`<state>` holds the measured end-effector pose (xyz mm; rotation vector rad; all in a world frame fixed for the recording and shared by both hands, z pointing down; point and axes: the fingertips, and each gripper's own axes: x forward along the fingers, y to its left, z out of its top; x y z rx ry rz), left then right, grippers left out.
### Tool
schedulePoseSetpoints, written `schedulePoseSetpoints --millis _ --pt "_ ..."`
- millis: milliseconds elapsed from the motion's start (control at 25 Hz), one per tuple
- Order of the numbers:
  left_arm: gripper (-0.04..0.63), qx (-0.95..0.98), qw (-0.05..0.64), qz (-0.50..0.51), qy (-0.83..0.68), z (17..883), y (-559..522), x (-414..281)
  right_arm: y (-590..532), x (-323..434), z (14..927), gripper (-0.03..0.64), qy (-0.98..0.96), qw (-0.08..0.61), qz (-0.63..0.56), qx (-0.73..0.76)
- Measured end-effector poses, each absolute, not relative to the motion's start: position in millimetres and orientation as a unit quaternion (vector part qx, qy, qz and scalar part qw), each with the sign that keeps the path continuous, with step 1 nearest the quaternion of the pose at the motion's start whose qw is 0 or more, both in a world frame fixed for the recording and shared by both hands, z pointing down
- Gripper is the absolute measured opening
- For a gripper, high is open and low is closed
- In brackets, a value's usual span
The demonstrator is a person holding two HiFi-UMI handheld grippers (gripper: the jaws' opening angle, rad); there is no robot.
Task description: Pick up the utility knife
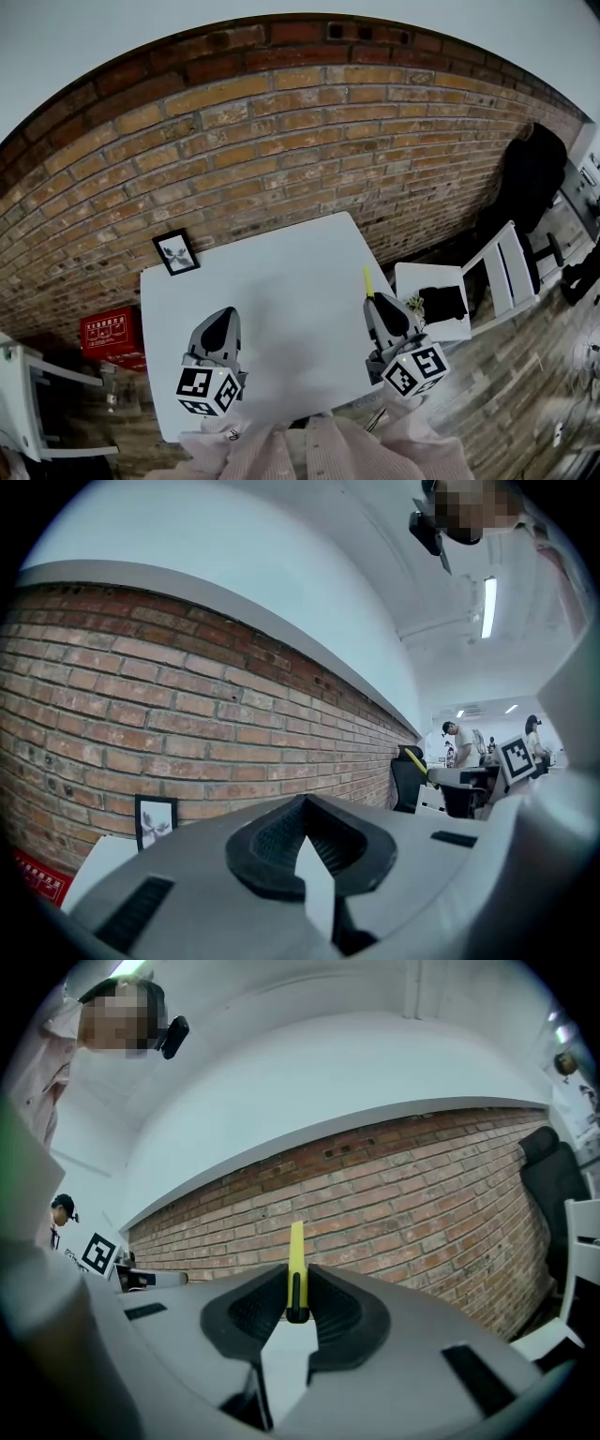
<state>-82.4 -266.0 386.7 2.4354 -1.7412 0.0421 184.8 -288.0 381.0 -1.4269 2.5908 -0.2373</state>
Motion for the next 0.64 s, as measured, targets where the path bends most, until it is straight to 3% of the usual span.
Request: schedulePoseSetpoints --millis 640 --pt "-0.006 0.788 0.077 0.026 -0.611 397 -270 -95 -297 190 384 0.069 0.866 0.078 -0.067 -0.489"
